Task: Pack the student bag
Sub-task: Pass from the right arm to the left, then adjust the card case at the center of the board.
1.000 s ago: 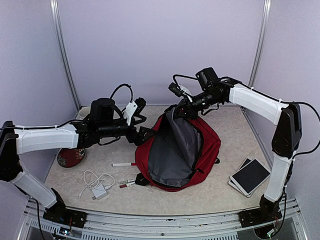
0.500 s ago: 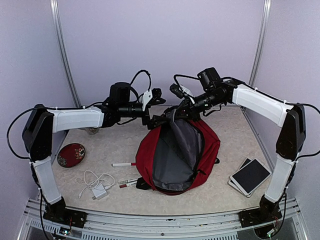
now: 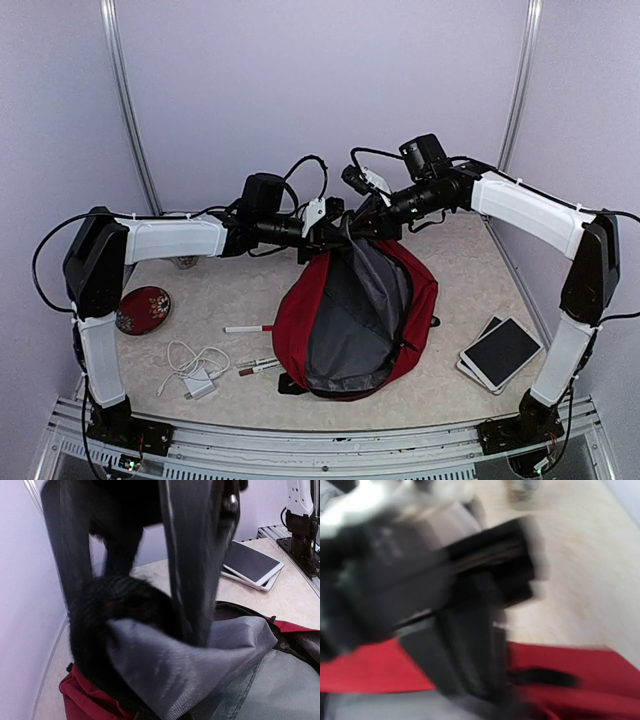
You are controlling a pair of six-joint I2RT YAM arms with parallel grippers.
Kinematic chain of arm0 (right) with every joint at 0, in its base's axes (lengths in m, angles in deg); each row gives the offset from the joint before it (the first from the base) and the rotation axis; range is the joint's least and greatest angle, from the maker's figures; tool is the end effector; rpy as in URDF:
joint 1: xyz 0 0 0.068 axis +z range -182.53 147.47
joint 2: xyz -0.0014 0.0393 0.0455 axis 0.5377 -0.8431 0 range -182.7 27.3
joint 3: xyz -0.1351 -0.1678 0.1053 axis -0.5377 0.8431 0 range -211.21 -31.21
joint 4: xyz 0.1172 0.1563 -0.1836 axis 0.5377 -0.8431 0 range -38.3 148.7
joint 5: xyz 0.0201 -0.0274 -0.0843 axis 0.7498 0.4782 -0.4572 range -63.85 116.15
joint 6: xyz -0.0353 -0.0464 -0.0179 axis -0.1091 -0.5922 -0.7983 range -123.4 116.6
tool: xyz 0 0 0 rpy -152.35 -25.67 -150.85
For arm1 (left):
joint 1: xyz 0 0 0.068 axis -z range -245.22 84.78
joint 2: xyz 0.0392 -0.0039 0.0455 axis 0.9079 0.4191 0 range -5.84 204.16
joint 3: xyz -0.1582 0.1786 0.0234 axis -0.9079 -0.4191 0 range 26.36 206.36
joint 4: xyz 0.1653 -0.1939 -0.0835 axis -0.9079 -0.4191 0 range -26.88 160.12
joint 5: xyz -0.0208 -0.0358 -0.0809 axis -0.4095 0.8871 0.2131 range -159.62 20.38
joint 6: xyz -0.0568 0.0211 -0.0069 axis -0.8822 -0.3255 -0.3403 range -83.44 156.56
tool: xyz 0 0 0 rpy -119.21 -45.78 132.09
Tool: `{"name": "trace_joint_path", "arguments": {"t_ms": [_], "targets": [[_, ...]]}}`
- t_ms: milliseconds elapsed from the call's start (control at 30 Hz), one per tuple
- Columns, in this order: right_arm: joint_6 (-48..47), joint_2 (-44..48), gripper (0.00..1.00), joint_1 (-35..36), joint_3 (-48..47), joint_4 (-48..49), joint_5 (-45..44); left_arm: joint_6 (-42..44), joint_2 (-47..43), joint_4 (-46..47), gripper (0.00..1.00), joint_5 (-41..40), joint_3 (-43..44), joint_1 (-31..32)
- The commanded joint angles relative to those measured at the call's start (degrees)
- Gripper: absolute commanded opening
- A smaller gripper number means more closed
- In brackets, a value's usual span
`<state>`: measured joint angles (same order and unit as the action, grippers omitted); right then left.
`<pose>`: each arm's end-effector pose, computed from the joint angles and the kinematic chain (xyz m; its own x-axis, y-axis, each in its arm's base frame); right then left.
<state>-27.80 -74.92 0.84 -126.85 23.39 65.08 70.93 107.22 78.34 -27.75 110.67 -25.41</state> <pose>0.3245 0.2479 0.2957 -0.1695 -0.4965 -0.8513 -0.9758 0.2055 0.0745 0.3347 -0.3184 0.2184 0.3181 0.2821 -0.9051 0.9418 0.0152 0.3357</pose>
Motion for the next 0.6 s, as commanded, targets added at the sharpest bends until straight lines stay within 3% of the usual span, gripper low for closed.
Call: {"name": "trace_joint_path", "arguments": {"t_ms": [0,67,133,167,300,433,567], "targets": [[13.75,8.05,0.53,-1.58,6.29,10.7,-14.04,-5.88,-3.96,10.55,0.0,-3.98,-6.97,0.84],[20.99,11.7,0.71,-5.34,11.8,13.2,-12.6,-9.87,-4.94,14.65,0.0,-7.02,-9.29,1.07],[28.43,17.0,0.97,-8.99,22.73,19.03,-7.89,-11.58,-5.93,17.25,0.0,-9.07,-11.36,1.58],[32.03,20.06,1.0,-10.67,27.88,22.89,-5.83,-11.92,-6.24,18.26,0.0,-9.85,-12.29,1.85],[44.59,26.48,1.0,-12.27,45.93,35.01,-4.84,-13.55,-7.2,21.09,0.0,-10.94,-14.96,2.71],[49.64,25.24,1.0,-11.4,53.85,41.35,-2.24,-14.23,-7.44,20.96,0.0,-11.76,-15.65,2.9],[48.98,21.8,0.95,-10.33,56.97,46.56,-4.26,-14.71,-8.5,21.71,0.0,-12.34,-17.1,2.82]]}}
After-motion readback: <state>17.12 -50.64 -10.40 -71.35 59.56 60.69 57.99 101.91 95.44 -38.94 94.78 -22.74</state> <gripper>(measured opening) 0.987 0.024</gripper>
